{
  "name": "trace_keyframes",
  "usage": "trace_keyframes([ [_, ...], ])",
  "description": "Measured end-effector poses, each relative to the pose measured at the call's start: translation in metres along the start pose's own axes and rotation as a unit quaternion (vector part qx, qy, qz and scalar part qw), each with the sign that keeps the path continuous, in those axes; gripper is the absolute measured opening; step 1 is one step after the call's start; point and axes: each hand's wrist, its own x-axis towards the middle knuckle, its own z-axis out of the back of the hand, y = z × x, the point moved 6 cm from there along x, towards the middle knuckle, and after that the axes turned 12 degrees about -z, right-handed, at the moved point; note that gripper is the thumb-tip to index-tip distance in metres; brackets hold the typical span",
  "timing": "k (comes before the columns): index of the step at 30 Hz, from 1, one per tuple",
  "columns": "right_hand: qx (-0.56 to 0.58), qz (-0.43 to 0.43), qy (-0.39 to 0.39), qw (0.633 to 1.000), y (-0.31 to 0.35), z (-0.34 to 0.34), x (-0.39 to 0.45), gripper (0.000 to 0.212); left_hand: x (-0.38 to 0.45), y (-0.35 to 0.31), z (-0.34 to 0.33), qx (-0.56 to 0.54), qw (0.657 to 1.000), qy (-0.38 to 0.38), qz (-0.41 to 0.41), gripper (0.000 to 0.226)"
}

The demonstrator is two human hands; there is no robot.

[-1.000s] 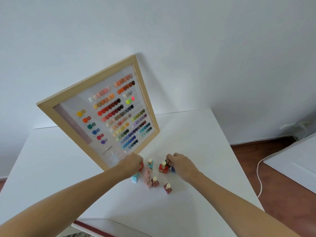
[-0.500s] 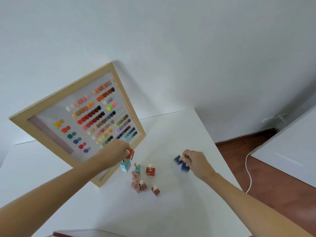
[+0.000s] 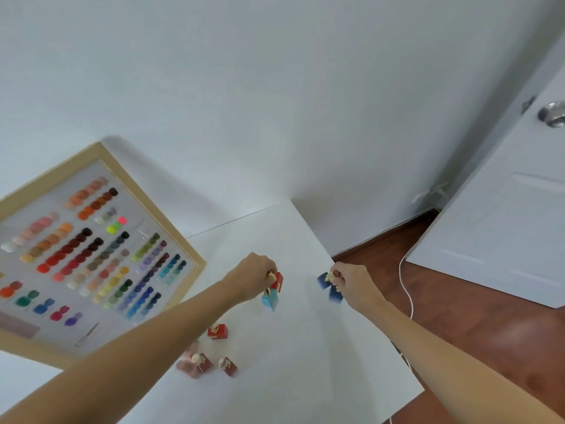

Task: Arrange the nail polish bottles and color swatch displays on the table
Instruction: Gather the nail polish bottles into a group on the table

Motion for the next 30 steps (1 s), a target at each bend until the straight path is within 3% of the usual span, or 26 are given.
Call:
trace_keyframes([
  [13,-0.043,0.01,0.021,0.999,-0.008,-0.01,0.039,0.01,0.084,-0.033,-0.052,-0.037,0.998,0.008,0.059,0.026],
  [30,-0.044,0.049,0.034,0.997,-0.009,-0.01,0.041,0.013,0.096,-0.041,-0.069,-0.034,0.997,0.006,0.074,0.029],
])
